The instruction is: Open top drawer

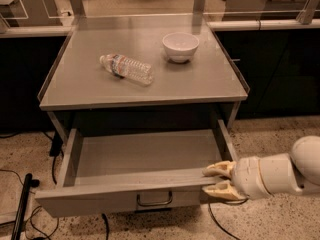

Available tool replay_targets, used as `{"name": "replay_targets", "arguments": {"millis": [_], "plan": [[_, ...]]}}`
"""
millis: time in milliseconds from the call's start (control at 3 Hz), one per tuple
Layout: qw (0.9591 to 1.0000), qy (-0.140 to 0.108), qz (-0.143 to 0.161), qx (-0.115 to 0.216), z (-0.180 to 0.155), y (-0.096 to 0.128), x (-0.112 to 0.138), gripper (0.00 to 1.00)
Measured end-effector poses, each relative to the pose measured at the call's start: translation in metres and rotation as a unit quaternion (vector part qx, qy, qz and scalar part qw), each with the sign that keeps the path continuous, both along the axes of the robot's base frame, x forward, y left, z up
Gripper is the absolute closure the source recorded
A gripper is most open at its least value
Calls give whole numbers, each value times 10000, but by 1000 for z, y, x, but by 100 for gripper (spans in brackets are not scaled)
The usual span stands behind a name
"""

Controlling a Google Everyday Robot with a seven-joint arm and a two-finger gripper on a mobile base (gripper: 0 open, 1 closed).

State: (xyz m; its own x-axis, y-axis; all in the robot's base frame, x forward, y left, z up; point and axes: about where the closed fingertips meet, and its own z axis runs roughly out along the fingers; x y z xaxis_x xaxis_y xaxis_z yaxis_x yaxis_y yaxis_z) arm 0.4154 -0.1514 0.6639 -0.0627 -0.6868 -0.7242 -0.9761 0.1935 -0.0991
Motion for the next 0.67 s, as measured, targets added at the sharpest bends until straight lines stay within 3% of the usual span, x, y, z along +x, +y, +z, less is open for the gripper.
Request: {"name": "replay_targets", "arguments": {"millis": [333, 667], "plan": [[9999, 43, -101, 27, 3, -6, -11, 100], [9999, 43, -101, 27, 3, -6, -11, 100]]}}
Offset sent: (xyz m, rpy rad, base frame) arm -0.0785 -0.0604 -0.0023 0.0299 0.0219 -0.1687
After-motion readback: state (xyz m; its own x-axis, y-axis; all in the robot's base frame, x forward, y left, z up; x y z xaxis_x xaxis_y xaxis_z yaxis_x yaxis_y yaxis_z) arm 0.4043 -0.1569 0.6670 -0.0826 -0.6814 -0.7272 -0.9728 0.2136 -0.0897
